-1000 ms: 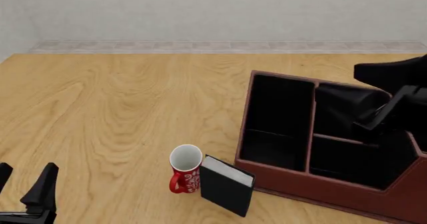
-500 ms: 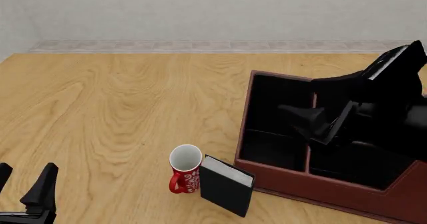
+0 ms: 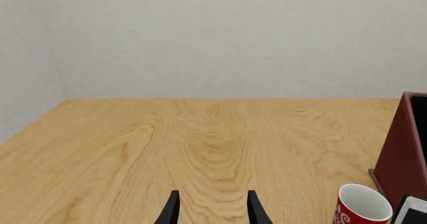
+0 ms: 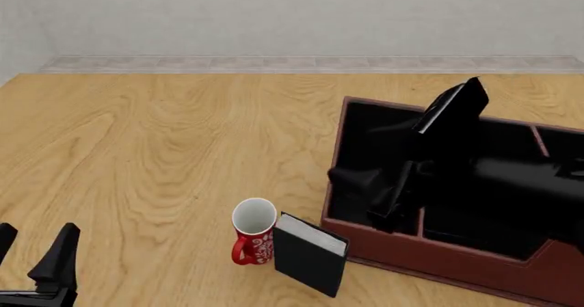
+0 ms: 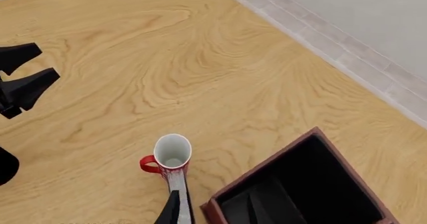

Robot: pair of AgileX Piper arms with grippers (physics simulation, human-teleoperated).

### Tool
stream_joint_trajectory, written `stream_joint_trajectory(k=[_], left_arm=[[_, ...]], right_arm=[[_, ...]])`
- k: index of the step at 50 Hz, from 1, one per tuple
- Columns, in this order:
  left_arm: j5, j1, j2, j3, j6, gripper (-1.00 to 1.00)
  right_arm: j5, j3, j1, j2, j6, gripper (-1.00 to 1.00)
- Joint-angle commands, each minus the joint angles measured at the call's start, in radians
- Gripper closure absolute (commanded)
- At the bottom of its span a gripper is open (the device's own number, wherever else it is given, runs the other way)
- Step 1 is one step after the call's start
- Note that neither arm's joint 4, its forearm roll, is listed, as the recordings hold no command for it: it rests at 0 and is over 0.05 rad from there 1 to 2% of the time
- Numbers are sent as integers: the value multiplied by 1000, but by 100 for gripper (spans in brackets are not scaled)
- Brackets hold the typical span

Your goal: Pick up the book and place it in the left compartment of the caddy.

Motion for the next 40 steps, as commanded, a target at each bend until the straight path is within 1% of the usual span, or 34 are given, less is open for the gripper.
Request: stream_joint_trajectory(k=[1, 9, 18, 24, 36, 40], left_arm=[[0, 0, 0, 0, 0, -100], [0, 0, 0, 0, 0, -100], [0, 0, 0, 0, 0, -100], [0, 0, 0, 0, 0, -100], [0, 0, 0, 0, 0, -100], [0, 0, 0, 0, 0, -100]], right_arm=[[-21, -1, 54, 42, 7, -100], [-36, 12, 65, 55, 19, -100], [-51, 33, 74, 76, 45, -100], [-67, 55, 80, 89, 44, -100], [-82, 87, 88, 124, 71, -100], [-90, 106, 75, 129, 67, -100]])
